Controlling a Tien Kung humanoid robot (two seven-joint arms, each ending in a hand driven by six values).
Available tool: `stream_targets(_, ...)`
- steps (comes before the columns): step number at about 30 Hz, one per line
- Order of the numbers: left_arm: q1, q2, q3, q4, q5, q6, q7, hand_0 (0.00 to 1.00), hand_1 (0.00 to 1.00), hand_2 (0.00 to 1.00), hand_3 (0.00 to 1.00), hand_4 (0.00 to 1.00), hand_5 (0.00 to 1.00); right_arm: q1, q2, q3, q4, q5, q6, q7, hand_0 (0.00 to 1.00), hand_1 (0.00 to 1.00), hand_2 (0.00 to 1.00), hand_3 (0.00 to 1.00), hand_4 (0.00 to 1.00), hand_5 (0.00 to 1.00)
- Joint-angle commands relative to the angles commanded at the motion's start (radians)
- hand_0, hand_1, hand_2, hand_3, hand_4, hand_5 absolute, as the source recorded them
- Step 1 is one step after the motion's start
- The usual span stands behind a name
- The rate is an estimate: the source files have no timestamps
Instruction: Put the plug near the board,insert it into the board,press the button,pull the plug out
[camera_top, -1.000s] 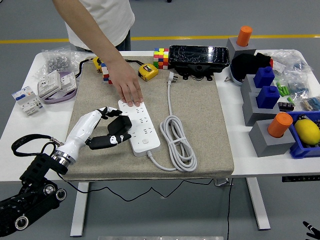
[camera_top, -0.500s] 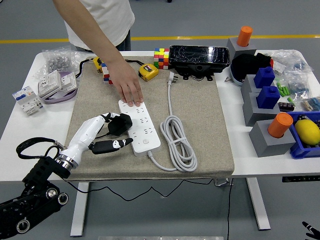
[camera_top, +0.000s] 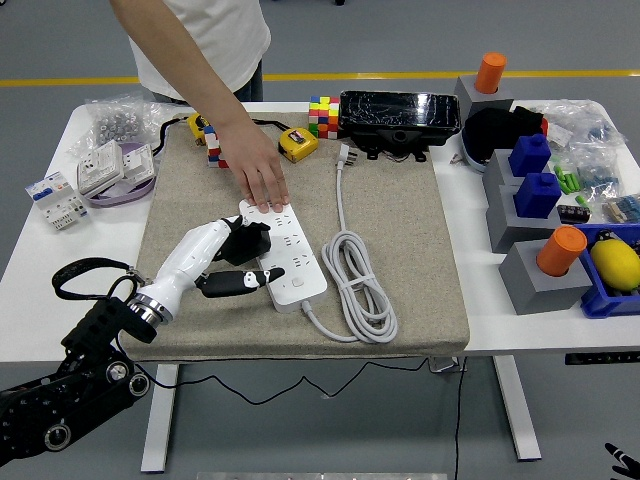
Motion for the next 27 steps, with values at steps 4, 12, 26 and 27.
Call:
stream_targets(4,-0.008,-0.004,0.003,-0.002,0.005,-0.004,0.009,0.698,0.752,0.734,0.720,0.929,0.572,-0.001,0.001,0.000,0.000,0.000,0.000,0.000,0.570,0.663,0.677,0.603,0.973,0.494)
stream_targets(12,-0.014,-0.007,-0.004,-0.022,0.027,0.004,0.015,0.675,0.741,0.729,0.713,0.928,0.569,-0.001,0.001,0.001,0.000,0.001,-0.001,0.002,0.570,0.663,0.677,0.605,0.973,0.494)
stream_targets(26,-0.016,-0.012,-0.002,-0.026,0.037,0.006,0.024,0.650,0.722,0.721,0.709,0.923,0.569,-0.002,0.002,0.000,0.001,0.001,-0.001,0.002,0.570,0.663,0.677,0.604,0.973,0.494)
stream_targets(27,-0.017,-0.014,-0.002,-0.026,0.037,0.005,0.025,0.647,0.718,0.721,0.709,0.918,0.562,-0.002,0.002,-0.001,0.001,0.001,-0.001,0.002,0.570,0.663,0.677,0.605,0.973,0.494)
